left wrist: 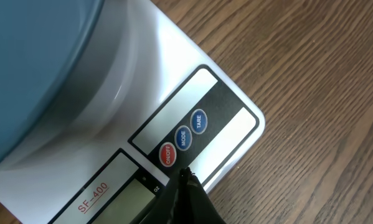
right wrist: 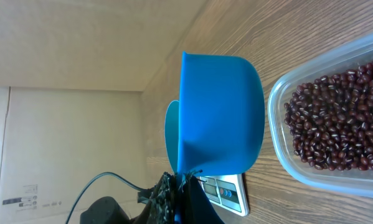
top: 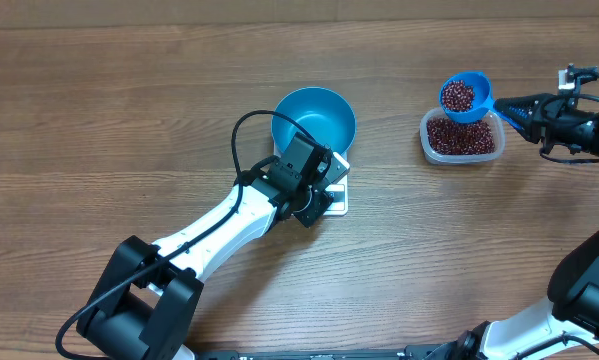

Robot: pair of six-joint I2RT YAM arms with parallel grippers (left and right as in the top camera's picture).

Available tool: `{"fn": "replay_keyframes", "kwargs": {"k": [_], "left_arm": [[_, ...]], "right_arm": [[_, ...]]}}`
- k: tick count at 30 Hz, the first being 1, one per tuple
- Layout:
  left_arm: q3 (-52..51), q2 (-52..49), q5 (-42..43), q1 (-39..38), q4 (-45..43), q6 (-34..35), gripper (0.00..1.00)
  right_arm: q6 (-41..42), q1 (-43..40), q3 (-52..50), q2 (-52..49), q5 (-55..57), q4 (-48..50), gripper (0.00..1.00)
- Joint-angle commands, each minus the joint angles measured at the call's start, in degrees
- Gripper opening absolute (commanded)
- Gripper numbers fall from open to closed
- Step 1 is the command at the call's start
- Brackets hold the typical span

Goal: Scoop item into bowl and weigh 150g on scale

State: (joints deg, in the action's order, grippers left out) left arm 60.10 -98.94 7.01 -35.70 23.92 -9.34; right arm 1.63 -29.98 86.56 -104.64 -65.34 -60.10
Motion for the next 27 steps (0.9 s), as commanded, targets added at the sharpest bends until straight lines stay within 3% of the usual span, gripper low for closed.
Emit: {"fn": "replay_keyframes", "kwargs": {"k": [1,27], "left_arm": [[0.0,-2.1,1.6,-0.3,-0.3,0.6,0.04],[0.0,-4.2,1.5,-0.3,-2.4,0.9,0.04]], "right_arm": [[-0.7,-0.3,-0.4,-0.3,-1.1,0.0,0.04],[-0.7,-0.3,-0.4,-0.3,-1.1,-0.2,0.04]]}}
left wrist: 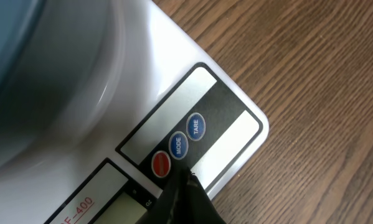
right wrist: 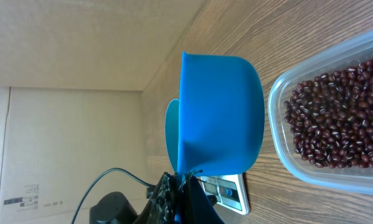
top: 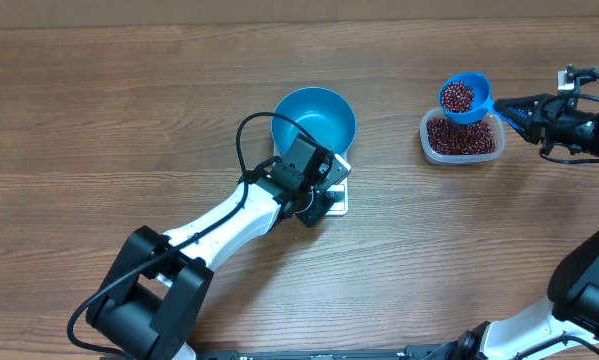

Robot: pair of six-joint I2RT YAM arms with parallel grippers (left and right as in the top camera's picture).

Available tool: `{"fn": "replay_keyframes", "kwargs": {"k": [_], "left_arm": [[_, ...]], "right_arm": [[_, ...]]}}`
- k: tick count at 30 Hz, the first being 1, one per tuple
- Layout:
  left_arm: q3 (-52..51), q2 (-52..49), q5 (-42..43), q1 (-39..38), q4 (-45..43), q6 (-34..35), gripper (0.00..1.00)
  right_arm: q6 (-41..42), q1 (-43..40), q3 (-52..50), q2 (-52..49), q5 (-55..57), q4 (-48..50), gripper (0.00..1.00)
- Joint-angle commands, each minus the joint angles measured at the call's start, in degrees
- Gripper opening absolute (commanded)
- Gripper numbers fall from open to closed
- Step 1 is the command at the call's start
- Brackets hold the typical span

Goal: Scoop item into bowl and weigh 150g on scale

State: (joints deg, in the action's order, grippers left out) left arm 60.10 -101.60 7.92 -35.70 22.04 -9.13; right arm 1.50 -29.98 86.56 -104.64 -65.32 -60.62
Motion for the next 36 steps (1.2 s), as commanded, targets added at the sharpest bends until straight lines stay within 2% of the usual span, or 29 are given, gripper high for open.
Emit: {"fn": "replay_keyframes", "kwargs": {"k": [1,36], "left_arm": [[0.1,-1.7,0.6,-0.3,-0.7,0.6,0.04],[0.0,-2.2,-2.2,-0.3,-2.6,1.9,0.04]], "right_arm": [[-0.5,-0.3,-0.4,-0.3,-1.2,0.3,0.04],[-0.5,-0.3,-0.4,-0.3,-0.7,0.3,0.04]]}}
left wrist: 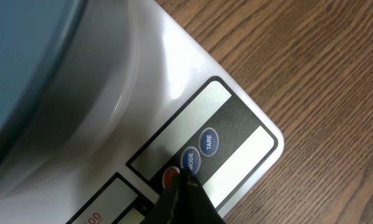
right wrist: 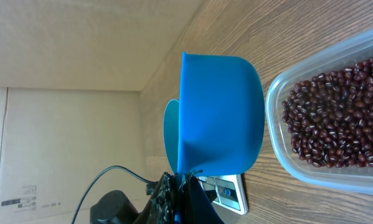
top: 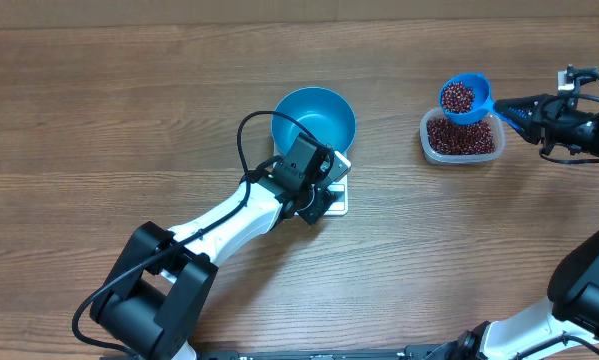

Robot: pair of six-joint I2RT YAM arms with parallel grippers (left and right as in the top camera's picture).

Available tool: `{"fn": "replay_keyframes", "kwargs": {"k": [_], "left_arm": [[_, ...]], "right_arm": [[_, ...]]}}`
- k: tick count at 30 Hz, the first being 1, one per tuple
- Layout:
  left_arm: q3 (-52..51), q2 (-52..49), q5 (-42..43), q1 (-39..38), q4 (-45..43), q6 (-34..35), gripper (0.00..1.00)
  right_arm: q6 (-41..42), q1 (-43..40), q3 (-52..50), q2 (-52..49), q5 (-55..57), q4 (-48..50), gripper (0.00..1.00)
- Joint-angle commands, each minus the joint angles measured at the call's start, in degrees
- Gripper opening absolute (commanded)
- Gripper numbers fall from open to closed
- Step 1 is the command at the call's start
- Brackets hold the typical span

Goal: Scoop item into bowl and weigh 150g on scale

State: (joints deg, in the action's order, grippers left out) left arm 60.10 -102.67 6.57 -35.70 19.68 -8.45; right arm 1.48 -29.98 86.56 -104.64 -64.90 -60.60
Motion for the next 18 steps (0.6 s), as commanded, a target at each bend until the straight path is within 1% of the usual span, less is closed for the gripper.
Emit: {"fn": "replay_keyframes", "kwargs": {"k": [1,18], "left_arm": [[0.0,-1.1,-0.9,-0.3,-0.2,1.2,0.04],[0.0,-2.1,-1.1,-0.3,-0.9,1.4,0.04]], "right_arm": [[-0.5,-0.3,-0.4,-0.3,-1.1,0.2,0.04],[-1.5,-0.3,-0.4,-0.3,-1.1,-0.2,0.04]]}}
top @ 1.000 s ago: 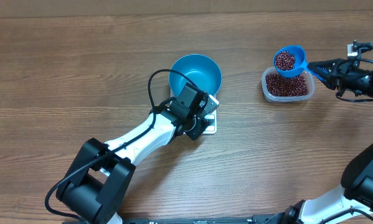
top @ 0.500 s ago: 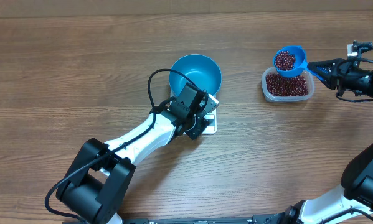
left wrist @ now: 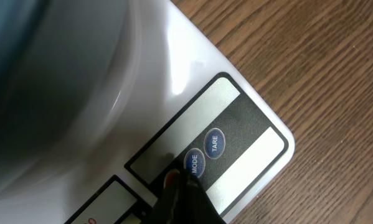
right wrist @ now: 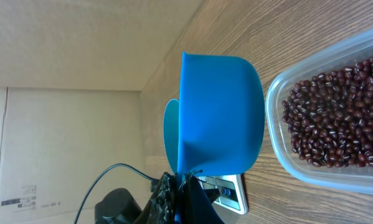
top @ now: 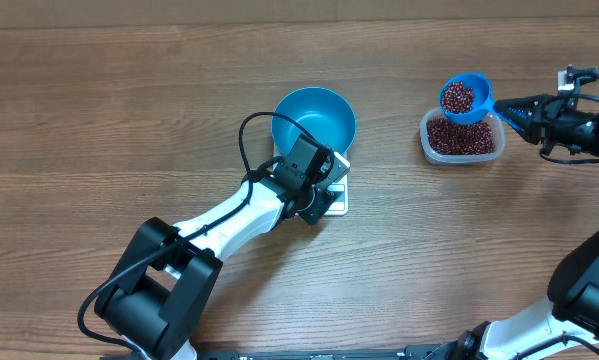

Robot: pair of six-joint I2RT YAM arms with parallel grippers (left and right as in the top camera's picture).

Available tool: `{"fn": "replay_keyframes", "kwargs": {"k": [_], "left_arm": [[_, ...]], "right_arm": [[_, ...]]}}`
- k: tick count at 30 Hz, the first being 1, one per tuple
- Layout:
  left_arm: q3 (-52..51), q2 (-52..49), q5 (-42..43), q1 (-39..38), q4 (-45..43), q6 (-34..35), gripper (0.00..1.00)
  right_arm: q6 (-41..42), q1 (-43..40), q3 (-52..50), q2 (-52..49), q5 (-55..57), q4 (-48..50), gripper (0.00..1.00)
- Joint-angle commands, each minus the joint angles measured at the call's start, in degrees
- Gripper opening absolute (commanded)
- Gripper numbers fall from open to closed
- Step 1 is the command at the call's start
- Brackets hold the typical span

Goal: Scoop item into bowl and weigh 150g on scale

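A blue bowl (top: 314,117) stands on a white kitchen scale (top: 337,200). My left gripper (top: 322,186) is shut, and its black tip (left wrist: 181,180) rests on the scale's red on/off button (left wrist: 171,179), just beside the MODE button (left wrist: 194,163) and TARE button (left wrist: 215,144). Most of the red button is hidden under the tip. My right gripper (top: 527,108) is shut on the handle of a blue scoop (top: 464,96) filled with red beans. It holds the scoop level above the clear bean container (top: 462,137).
The left arm's black cable (top: 254,135) loops beside the bowl. The container of beans (right wrist: 335,118) sits at the table's right. The table is bare wood (top: 129,110). A cardboard wall (right wrist: 68,43) stands behind the table.
My left gripper's tip has shifted slightly further onto the red on/off button, so less of the button shows. The right gripper and the scoop have not moved.
At first my shut left gripper's tip sat just below the scale's button row, with the red button fully visible. It then reached the button's edge beside MODE, covered part of it, and now sits on it. The right gripper held the full scoop over the container throughout.
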State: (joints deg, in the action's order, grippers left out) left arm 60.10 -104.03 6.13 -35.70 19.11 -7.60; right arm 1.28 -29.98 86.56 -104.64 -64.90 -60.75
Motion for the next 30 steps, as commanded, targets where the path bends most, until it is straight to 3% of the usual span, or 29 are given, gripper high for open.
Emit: {"fn": "replay_keyframes", "kwargs": {"k": [1,30], "left_arm": [[0.0,-0.7,-0.6,-0.3,-0.4,0.6,0.04],[0.0,-1.7,-1.9,-0.3,-1.3,2.1,0.04]], "right_arm": [[-1.4,-0.3,-0.4,-0.3,-1.1,-0.2,0.04],[-1.6,-0.3,-0.4,-0.3,-1.1,-0.3,0.04]]}}
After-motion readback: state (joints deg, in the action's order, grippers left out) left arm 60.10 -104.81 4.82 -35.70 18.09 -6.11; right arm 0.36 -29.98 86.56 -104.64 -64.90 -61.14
